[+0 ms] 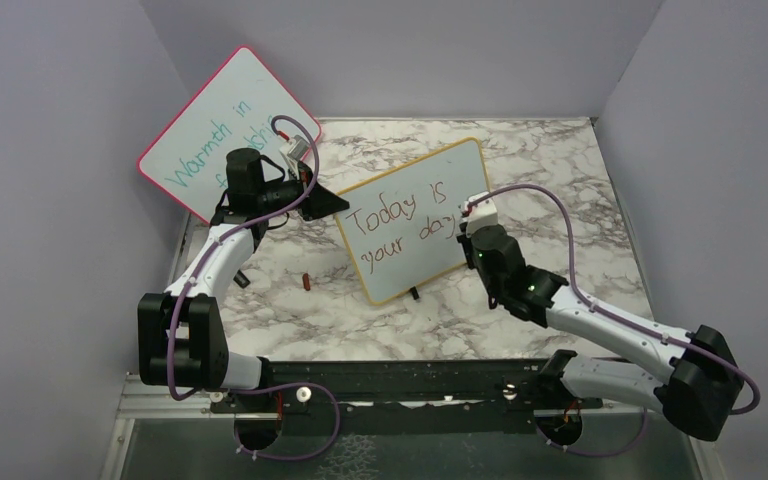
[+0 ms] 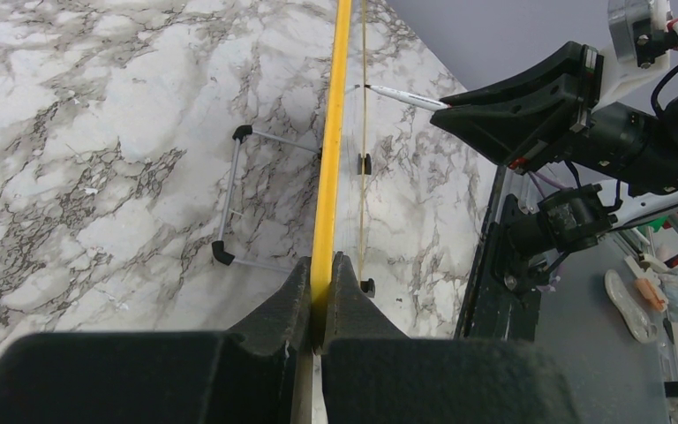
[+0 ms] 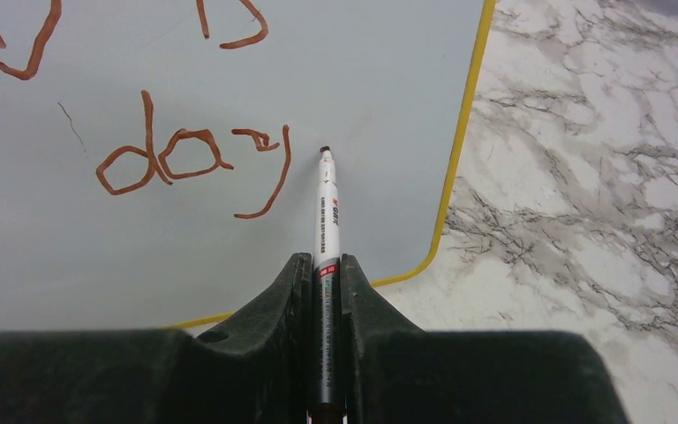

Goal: Write a sentence on the whiteboard

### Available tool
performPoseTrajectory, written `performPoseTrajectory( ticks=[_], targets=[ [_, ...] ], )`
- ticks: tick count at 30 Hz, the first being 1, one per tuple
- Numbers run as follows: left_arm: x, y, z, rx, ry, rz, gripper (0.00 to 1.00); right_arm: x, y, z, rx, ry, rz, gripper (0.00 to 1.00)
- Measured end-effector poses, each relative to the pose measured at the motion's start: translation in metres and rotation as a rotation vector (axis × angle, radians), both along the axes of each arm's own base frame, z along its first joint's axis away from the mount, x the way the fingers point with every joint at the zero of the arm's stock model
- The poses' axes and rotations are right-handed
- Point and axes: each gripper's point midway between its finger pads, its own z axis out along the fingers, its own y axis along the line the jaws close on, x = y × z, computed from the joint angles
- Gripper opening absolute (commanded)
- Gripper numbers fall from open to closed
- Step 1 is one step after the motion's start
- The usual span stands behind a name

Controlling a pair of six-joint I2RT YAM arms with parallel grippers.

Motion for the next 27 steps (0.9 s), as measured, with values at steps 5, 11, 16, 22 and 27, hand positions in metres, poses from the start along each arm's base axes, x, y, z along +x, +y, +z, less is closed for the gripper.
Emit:
performPoseTrajectory(
  ticks=[5, 11, 16, 22, 27],
  targets=[
    [0.000, 0.000, 0.000, 0.000, 0.000, 0.000, 0.00, -0.005, -0.006, 0.015, 0.029, -0.028, -0.001, 0.00],
    [0.000, 0.000, 0.001, 0.000, -0.001, 0.000, 0.05, -0.015, -0.016, 0.034, 0.077, -0.062, -0.008, 0.01],
    [0.000, 0.000, 0.003, 0.002, 0.003, 0.003, 0.23, -0.024, -0.025, 0.046, 0.098, -0.080, -0.010, 0.00],
    [0.007, 0.003, 0.005, 0.015, 0.009, 0.042, 0.49, -0.030, -0.034, 0.057, 0.119, -0.106, -0.020, 0.01],
    [0.014, 0.005, 0.016, 0.011, 0.009, 0.086, 0.69, -0.033, -0.038, 0.059, 0.117, -0.107, -0.022, 0.01]
  ],
)
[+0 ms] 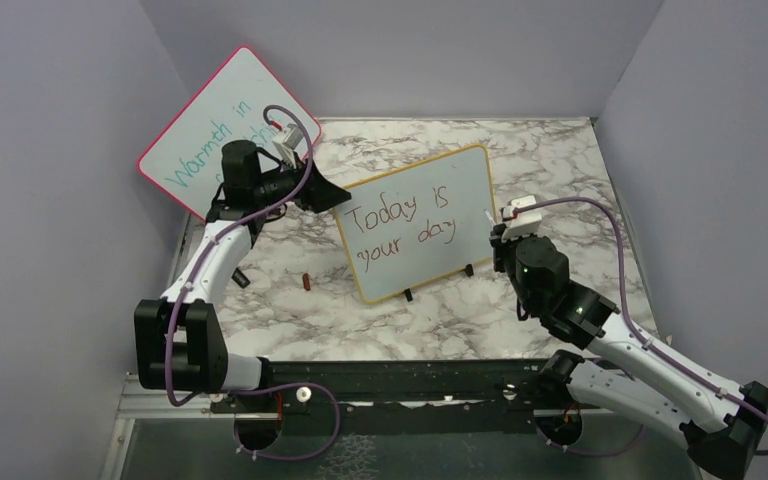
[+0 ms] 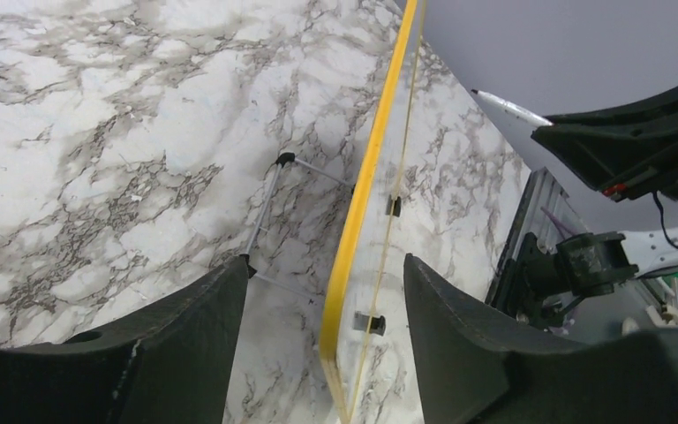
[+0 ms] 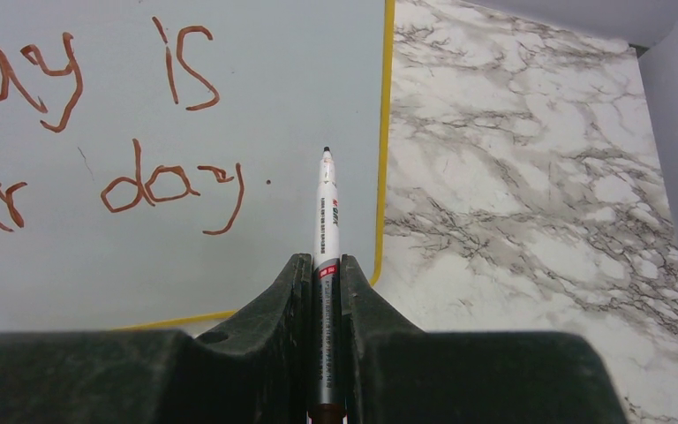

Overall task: Write a sentence on the whiteboard
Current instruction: Write a sentence on the whiteboard, then close the whiteboard marker at the center of the board.

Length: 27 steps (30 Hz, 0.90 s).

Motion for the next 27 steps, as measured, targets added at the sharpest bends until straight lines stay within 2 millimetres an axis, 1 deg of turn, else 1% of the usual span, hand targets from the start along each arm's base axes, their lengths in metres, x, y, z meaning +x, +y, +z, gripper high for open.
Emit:
performPoseTrajectory(
  ticks=[3, 6, 8, 11, 14, 16, 19, 21, 22, 25, 27],
  targets=[
    [0.002, 0.002, 0.013, -0.009, -0.012, 0.030, 0.80, -0.001, -0.001, 0.003, 0.002, -0.002, 0.000, 0.00],
    [0.004, 0.003, 0.031, -0.020, -0.041, 0.055, 0.89, -0.003, -0.003, 0.009, 0.013, -0.013, 0.000, 0.01],
    [0.005, 0.004, 0.045, -0.025, -0.066, 0.076, 0.98, -0.005, -0.005, 0.011, 0.018, -0.017, 0.000, 0.01],
    [0.003, 0.009, 0.057, -0.018, -0.087, 0.125, 0.99, -0.007, -0.008, 0.013, 0.021, -0.020, 0.000, 0.00],
    [0.000, 0.017, 0.064, -0.001, -0.095, 0.197, 0.99, -0.009, -0.010, 0.016, 0.030, -0.028, 0.000, 0.00],
    [-0.003, 0.025, 0.069, 0.019, -0.103, 0.262, 0.99, -0.010, -0.010, 0.018, 0.036, -0.034, 0.000, 0.01],
    [-0.009, 0.044, 0.072, 0.066, -0.108, 0.388, 0.98, -0.011, -0.012, 0.020, 0.044, -0.041, 0.000, 0.01],
    [-0.011, 0.055, 0.068, 0.094, -0.102, 0.462, 0.98, -0.012, -0.012, 0.022, 0.051, -0.047, 0.000, 0.00],
    [-0.015, 0.061, 0.062, 0.107, -0.092, 0.495, 0.97, -0.012, -0.013, 0.023, 0.053, -0.049, 0.000, 0.01],
    [-0.022, 0.077, 0.033, 0.161, -0.025, 0.585, 0.97, -0.013, -0.013, 0.025, 0.061, -0.056, 0.001, 0.00],
    [-0.025, 0.086, 0.009, 0.205, 0.038, 0.634, 0.96, -0.014, -0.014, 0.027, 0.067, -0.059, 0.003, 0.01]
  ],
)
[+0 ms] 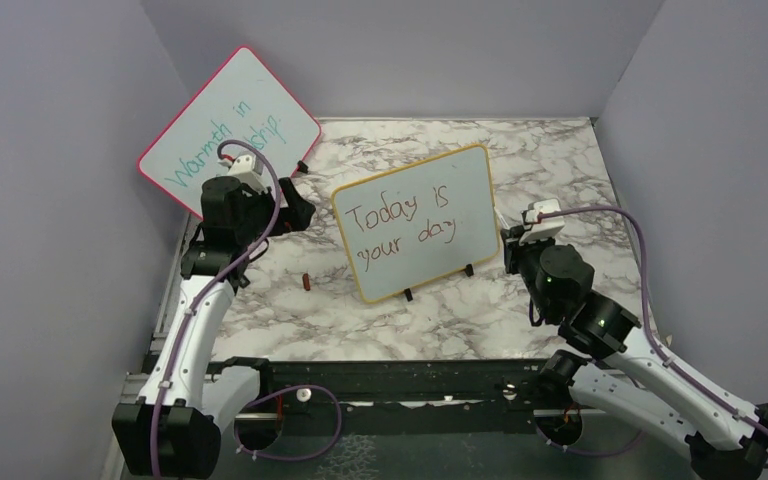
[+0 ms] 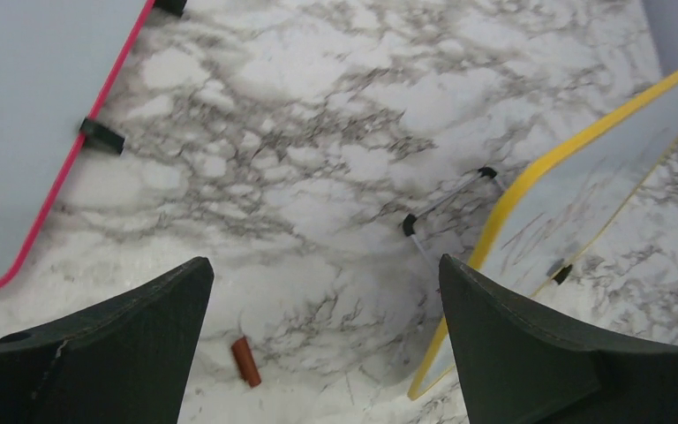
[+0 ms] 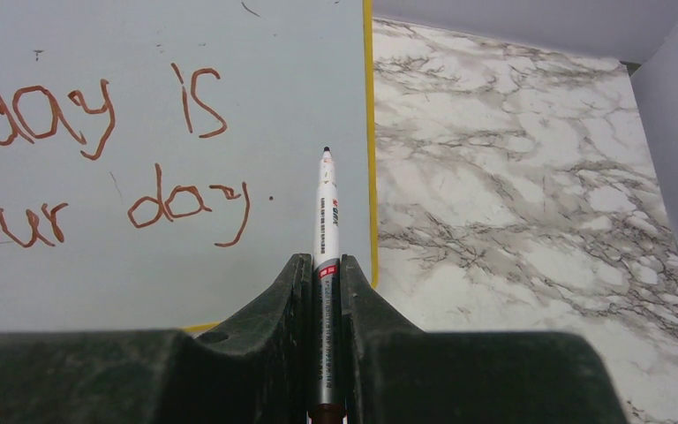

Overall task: Write a sentence on the whiteboard
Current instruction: Close the whiteboard marker at the center of the board.

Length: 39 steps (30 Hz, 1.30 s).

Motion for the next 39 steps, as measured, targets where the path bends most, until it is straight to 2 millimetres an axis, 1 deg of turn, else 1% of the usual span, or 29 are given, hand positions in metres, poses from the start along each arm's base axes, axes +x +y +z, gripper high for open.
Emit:
performPoseTrajectory(
  ticks=[2, 4, 7, 8, 11, 14, 16, 18, 20, 22, 24, 25, 26, 28, 30, 36, 39],
  targets=[
    [-0.005, 0.009, -0.027, 0.025, 0.079, 0.052, 0.95, -0.001, 0.000, 0.001, 0.006, -0.002, 0.005, 0.00],
    [-0.010, 0.017, -0.047, 0.044, 0.141, 0.095, 0.92, -0.002, 0.001, 0.003, 0.016, -0.006, 0.012, 0.00],
    [-0.016, 0.025, -0.067, 0.064, 0.206, 0.141, 0.90, -0.004, 0.002, 0.006, 0.033, -0.016, 0.023, 0.01],
    [-0.017, 0.028, -0.076, 0.072, 0.234, 0.156, 0.89, -0.004, 0.002, 0.008, 0.038, -0.019, 0.026, 0.01],
    [-0.019, 0.030, -0.096, 0.083, 0.301, 0.172, 0.85, -0.006, 0.003, 0.009, 0.051, -0.023, 0.036, 0.00],
    [-0.022, 0.030, -0.123, 0.093, 0.395, 0.174, 0.81, -0.007, 0.004, 0.011, 0.060, -0.025, 0.042, 0.00],
    [-0.026, 0.031, -0.139, 0.099, 0.450, 0.174, 0.77, -0.007, 0.004, 0.011, 0.066, -0.026, 0.045, 0.00],
    [-0.033, 0.031, -0.155, 0.106, 0.506, 0.177, 0.75, -0.008, 0.004, 0.013, 0.071, -0.030, 0.047, 0.00],
    [-0.039, 0.032, -0.166, 0.110, 0.545, 0.181, 0.69, -0.009, 0.003, 0.014, 0.075, -0.033, 0.048, 0.00],
    [-0.044, 0.032, -0.175, 0.111, 0.578, 0.189, 0.66, -0.009, 0.003, 0.014, 0.078, -0.036, 0.049, 0.00],
    [-0.046, 0.032, -0.182, 0.118, 0.604, 0.193, 0.63, -0.009, 0.003, 0.015, 0.080, -0.038, 0.049, 0.00],
    [-0.046, 0.031, -0.186, 0.122, 0.616, 0.194, 0.60, -0.009, 0.003, 0.015, 0.081, -0.039, 0.050, 0.00],
    [-0.047, 0.030, -0.190, 0.128, 0.632, 0.193, 0.56, -0.009, 0.003, 0.015, 0.080, -0.039, 0.050, 0.00],
    [-0.050, 0.026, -0.198, 0.148, 0.658, 0.193, 0.54, -0.008, 0.004, 0.014, 0.077, -0.035, 0.051, 0.01],
    [-0.052, 0.021, -0.205, 0.181, 0.678, 0.194, 0.50, -0.008, 0.005, 0.013, 0.075, -0.032, 0.052, 0.00],
    [-0.057, 0.011, -0.216, 0.248, 0.699, 0.212, 0.42, -0.008, 0.005, 0.013, 0.076, -0.033, 0.053, 0.00],
    [-0.059, 0.011, -0.224, 0.280, 0.715, 0.235, 0.39, -0.008, 0.005, 0.013, 0.074, -0.032, 0.053, 0.00]
  ],
)
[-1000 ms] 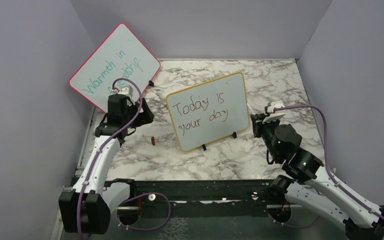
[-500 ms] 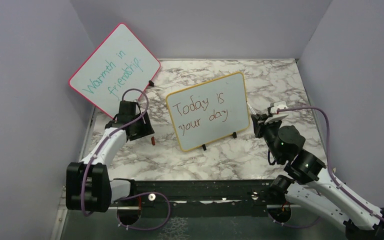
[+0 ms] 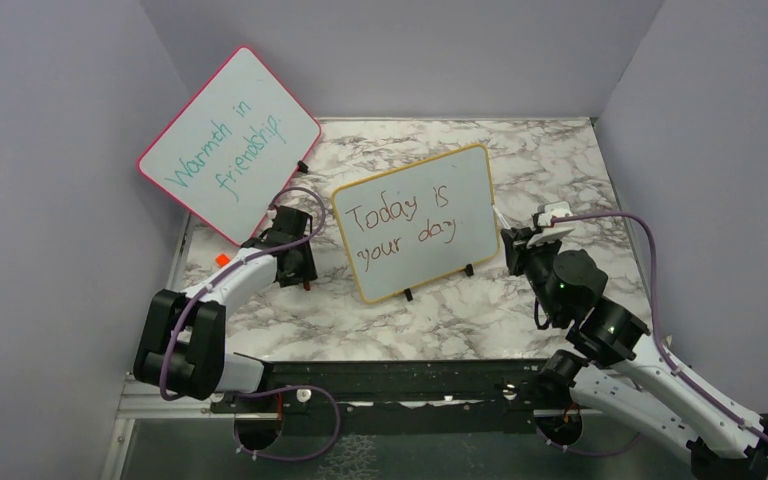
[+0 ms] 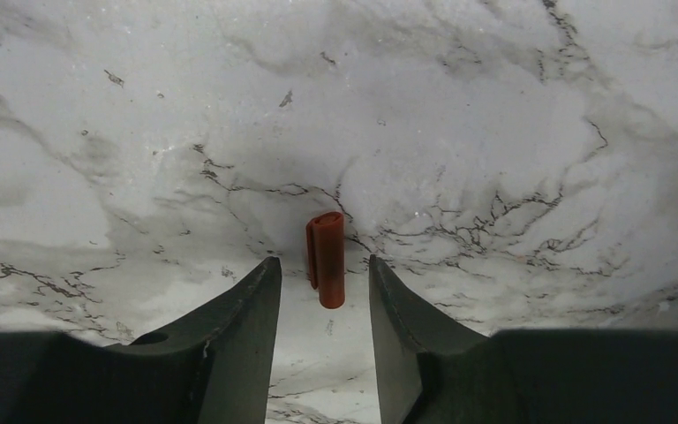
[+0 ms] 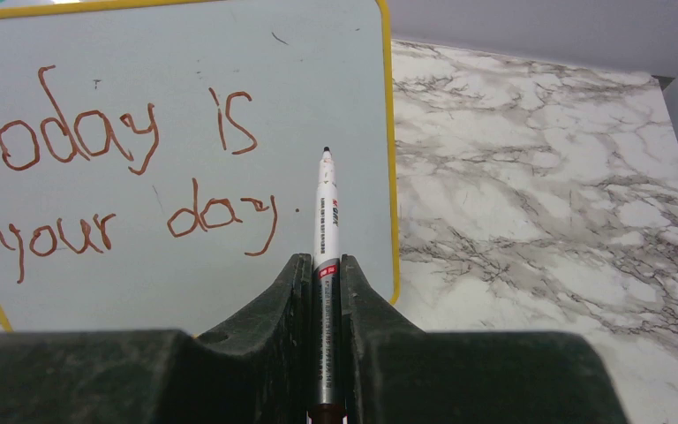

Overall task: Write a sentence on the whiteboard
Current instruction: Close the whiteboard marker at the center of the board.

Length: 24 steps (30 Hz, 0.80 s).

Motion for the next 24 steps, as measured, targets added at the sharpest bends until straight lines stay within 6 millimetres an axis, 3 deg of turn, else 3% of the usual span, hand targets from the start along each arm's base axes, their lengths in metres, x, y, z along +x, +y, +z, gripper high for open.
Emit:
performPoseTrajectory(
  ticks=[10, 19, 24],
  targets=[
    [0.005, 0.005, -0.006, 0.053, 0.012, 0.030, 0.27, 0.001, 0.001, -0.001, -0.004, 0.004, 0.000, 0.01],
    [0.003, 0.001, -0.011, 0.062, 0.031, 0.022, 0.25, 0.001, 0.001, -0.001, -0.004, 0.004, 0.000, 0.00],
    [0.002, 0.000, -0.012, 0.073, 0.029, 0.027, 0.13, 0.001, 0.001, -0.002, -0.004, 0.004, 0.000, 0.00]
  ],
)
